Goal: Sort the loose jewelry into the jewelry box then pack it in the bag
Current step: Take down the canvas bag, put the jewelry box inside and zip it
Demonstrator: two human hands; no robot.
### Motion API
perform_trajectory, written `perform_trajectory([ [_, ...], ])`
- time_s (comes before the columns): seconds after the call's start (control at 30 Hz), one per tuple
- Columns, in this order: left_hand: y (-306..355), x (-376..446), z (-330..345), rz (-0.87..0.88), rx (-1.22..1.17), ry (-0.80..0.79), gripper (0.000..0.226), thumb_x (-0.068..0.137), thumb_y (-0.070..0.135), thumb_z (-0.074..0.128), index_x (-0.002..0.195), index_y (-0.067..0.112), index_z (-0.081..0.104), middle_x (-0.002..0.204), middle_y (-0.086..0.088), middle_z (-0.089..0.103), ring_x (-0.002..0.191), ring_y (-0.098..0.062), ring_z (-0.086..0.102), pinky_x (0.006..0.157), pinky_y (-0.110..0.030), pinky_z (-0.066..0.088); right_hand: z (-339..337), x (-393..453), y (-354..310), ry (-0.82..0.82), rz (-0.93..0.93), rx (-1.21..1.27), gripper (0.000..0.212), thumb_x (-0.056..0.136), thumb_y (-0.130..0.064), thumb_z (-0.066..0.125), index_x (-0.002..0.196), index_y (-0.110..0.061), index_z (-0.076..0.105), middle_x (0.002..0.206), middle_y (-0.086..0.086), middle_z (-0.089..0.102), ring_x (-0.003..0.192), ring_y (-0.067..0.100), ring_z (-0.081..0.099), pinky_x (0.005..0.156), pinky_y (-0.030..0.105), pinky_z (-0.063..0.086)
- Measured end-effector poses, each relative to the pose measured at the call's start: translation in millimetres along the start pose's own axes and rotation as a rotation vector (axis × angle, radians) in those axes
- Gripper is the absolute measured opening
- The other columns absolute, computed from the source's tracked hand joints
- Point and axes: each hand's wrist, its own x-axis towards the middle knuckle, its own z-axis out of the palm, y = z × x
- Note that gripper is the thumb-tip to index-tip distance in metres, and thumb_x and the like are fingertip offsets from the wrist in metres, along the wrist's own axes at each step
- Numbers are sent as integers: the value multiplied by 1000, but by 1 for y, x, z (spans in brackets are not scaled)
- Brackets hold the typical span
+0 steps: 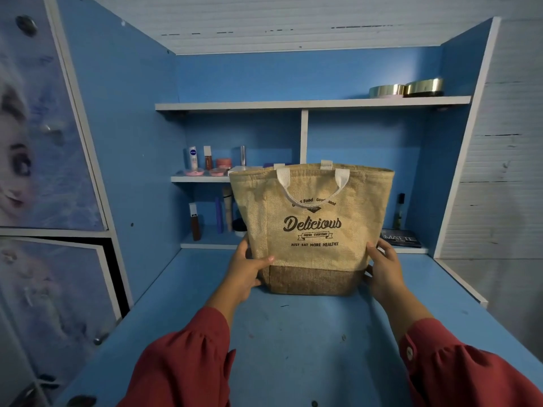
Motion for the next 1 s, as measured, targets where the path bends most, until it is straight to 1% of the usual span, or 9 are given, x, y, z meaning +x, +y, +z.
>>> perform_trajectory([
  [0.13,-1,0,12,-6,-21,-11,83,79,-2,71,143,36,34,127,5,53,116,-25,53,100,-64,38,-4,6,-9,43,-21,-13,19,99,-23,51,117,-25,52,113,2,57,90,21,55,62,34,45],
  [0.2,-3,0,23,-7,-26,-30,84,80,-4,70,145,34,32,122,8,50,116,-25,53,100,-63,39,-9,9,-15,64,-33,-21,19,100,-23,49,119,-25,52,116,3,55,86,19,54,60,33,43],
  [0.3,-7,-1,40,0,-19,-49,85,80,-4,70,145,35,31,134,6,48,119,-25,53,98,-61,42,-20,15,-24,105,-53,-27,24,100,-24,47,123,-24,51,117,3,56,85,17,55,60,32,43],
  [0.37,-10,0,50,8,-12,-52,86,80,-5,70,145,37,32,140,5,45,119,-26,53,96,-60,45,-26,18,-29,130,-69,-29,24,100,-24,48,123,-25,52,121,3,57,92,18,56,63,31,44],
  [0.53,-15,4,68,17,-17,-70,87,81,-9,66,145,38,31,143,4,43,118,-25,54,92,-60,47,-38,24,-40,146,-116,-62,25,100,-24,48,124,-24,52,124,3,57,93,16,56,68,32,47],
  [0.7,-16,4,75,8,14,-68,88,84,-13,60,147,40,26,144,5,40,116,-23,53,94,-59,47,-45,28,-38,183,-106,-70,26,99,-25,48,125,-23,52,128,6,56,108,23,55,87,42,48],
  [0.8,-18,4,73,-14,58,-71,89,85,-11,60,148,39,21,140,7,38,112,-20,51,94,-54,47,-47,28,-35,186,-84,-75,31,99,-27,48,129,-23,50,124,4,55,108,23,54,87,42,48],
  [0.9,-19,3,71,-22,75,-74,91,85,-9,61,148,41,20,142,9,36,117,-21,49,94,-56,47,-47,26,-33,195,-88,-74,32,99,-26,48,132,-23,50,119,3,55,104,22,53,87,41,46],
  [1.0,-19,3,71,-18,67,-75,93,83,-10,61,147,43,21,146,7,35,121,-24,49,86,-53,53,-48,25,-31,218,-91,-60,33,99,-25,49,132,-23,49,116,2,54,105,22,52,88,40,45],
])
